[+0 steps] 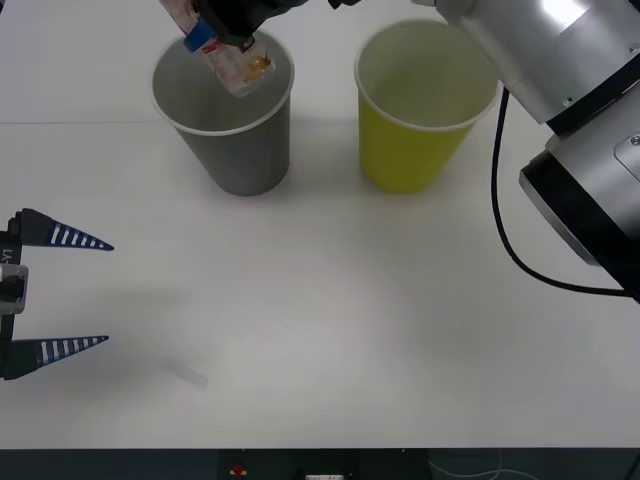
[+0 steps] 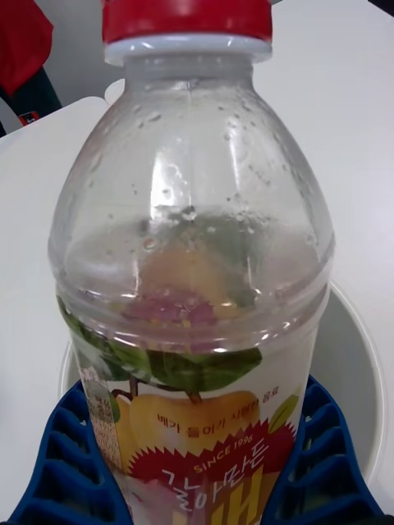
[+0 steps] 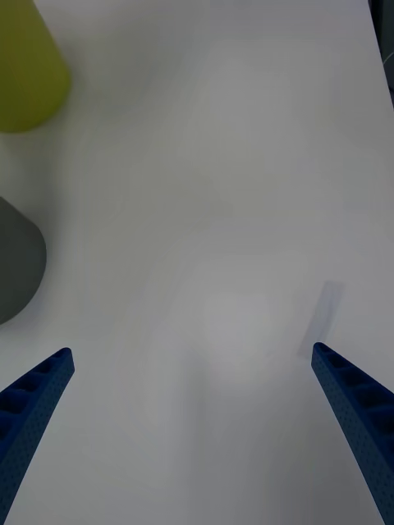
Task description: Put the can into the green bin and the plastic bottle into the gray bin
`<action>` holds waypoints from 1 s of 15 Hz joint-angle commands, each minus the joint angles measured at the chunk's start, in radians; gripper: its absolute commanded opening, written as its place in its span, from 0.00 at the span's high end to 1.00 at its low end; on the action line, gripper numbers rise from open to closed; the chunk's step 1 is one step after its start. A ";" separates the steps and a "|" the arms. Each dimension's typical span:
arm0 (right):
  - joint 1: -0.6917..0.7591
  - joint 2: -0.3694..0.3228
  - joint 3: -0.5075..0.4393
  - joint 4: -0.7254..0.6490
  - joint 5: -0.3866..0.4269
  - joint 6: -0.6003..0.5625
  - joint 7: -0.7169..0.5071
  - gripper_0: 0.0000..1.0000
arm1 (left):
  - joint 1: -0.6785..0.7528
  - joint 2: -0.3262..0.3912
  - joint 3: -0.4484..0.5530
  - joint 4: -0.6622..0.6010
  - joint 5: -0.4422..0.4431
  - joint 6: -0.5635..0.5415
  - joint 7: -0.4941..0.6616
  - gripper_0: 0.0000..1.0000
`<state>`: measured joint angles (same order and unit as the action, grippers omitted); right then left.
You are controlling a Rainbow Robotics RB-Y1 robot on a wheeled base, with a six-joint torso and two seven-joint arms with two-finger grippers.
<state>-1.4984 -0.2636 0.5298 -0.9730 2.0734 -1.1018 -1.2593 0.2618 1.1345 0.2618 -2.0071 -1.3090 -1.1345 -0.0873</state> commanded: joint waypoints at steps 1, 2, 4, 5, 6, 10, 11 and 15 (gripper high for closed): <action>0.000 0.000 0.006 0.000 0.004 0.007 0.001 0.80 | 0.000 0.000 0.000 0.000 0.000 0.000 0.000 0.00; 0.000 0.001 0.006 0.000 0.004 0.008 0.008 0.33 | 0.000 0.000 0.000 0.000 0.000 0.000 0.000 0.00; 0.001 0.000 0.006 0.000 -0.003 0.007 0.023 0.00 | 0.000 0.000 0.000 0.000 0.000 0.000 0.000 0.00; 0.001 0.000 0.006 0.000 0.001 0.007 0.023 0.00 | 0.000 0.000 0.000 0.000 0.000 0.000 0.000 0.00; 0.001 -0.002 0.006 0.002 0.002 0.007 0.023 0.00 | 0.000 0.000 0.000 0.000 0.000 0.000 0.000 0.00; 0.003 -0.042 0.004 -0.010 -0.070 -0.026 0.055 0.00 | 0.000 0.000 0.000 0.000 0.000 0.000 0.000 0.00; 0.003 -0.060 0.001 -0.026 -0.088 -0.049 0.064 0.00 | 0.000 0.000 0.000 0.000 0.000 0.000 0.000 0.00; 0.066 -0.169 -0.067 -0.156 -0.187 -0.139 0.118 0.00 | 0.000 0.000 0.000 0.000 0.000 0.000 0.000 0.00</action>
<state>-1.4509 -0.4071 0.4765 -1.0980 1.9120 -1.2317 -1.1547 0.2618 1.1345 0.2618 -2.0071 -1.3090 -1.1345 -0.0873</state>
